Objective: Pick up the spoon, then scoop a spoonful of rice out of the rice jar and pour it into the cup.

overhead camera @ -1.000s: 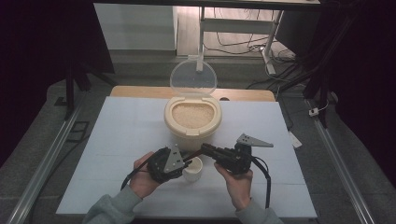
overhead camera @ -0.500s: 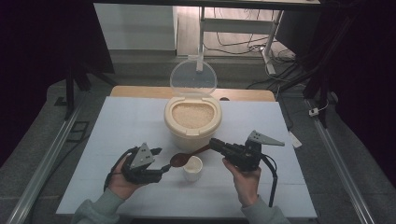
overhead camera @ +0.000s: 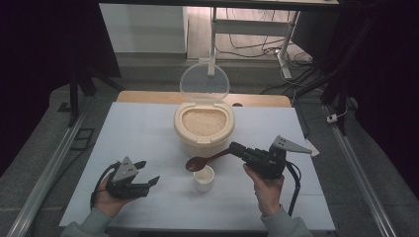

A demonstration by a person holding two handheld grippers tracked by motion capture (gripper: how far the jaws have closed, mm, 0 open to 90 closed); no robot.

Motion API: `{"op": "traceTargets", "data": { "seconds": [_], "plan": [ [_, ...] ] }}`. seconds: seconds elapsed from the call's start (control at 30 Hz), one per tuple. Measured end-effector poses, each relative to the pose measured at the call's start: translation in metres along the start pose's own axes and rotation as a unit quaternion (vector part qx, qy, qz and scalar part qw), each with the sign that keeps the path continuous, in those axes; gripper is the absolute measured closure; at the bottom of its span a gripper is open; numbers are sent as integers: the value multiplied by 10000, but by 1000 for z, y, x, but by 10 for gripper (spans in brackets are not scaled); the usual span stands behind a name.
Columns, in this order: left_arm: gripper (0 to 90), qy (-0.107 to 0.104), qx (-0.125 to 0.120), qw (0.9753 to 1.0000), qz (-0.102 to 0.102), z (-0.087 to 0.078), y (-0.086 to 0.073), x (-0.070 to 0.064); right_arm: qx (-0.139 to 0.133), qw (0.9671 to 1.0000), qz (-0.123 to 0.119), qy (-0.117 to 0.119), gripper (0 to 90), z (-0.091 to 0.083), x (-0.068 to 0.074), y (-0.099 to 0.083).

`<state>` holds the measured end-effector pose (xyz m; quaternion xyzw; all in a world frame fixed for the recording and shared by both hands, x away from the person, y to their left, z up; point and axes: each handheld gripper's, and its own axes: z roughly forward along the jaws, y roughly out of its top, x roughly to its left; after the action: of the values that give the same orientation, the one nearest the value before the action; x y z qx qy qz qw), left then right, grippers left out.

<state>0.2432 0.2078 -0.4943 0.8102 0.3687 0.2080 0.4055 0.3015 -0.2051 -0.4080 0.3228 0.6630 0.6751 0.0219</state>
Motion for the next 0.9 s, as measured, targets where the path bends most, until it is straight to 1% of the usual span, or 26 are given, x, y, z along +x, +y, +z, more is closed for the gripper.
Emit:
{"op": "traceTargets", "data": {
  "seconds": [0.1,0.17,0.2,0.23,0.4,0.47,0.6,0.77,0.9],
  "plan": [
    [284,40,-4,9999,-127,-3,-7,5,-73,10000,-44,16,832,-5,1,4],
    [275,67,-13,9998,-211,-4,-10,8,-178,9998,-90,-2,831,-10,1,9],
    [275,56,-14,9997,-251,-4,-11,9,-178,9998,-90,-2,831,-10,1,9],
    [267,51,-4,9996,-270,-4,-11,10,-238,9997,-105,-8,831,-14,1,12],
    [248,39,67,9996,-282,-2,-12,9,-319,9994,-142,0,832,-20,1,17],
    [239,31,83,9996,-284,-1,-12,9,-375,9991,-189,36,831,-23,2,21],
    [230,-5,127,9994,-315,0,-13,11,-500,9984,-272,29,831,-27,3,29],
    [223,-15,172,9993,-331,0,-14,12,-682,9970,-367,-71,831,-30,1,43],
    [220,-7,168,9991,-377,0,-15,13,-688,9967,-393,-191,831,-24,-6,55]
  ]
}}
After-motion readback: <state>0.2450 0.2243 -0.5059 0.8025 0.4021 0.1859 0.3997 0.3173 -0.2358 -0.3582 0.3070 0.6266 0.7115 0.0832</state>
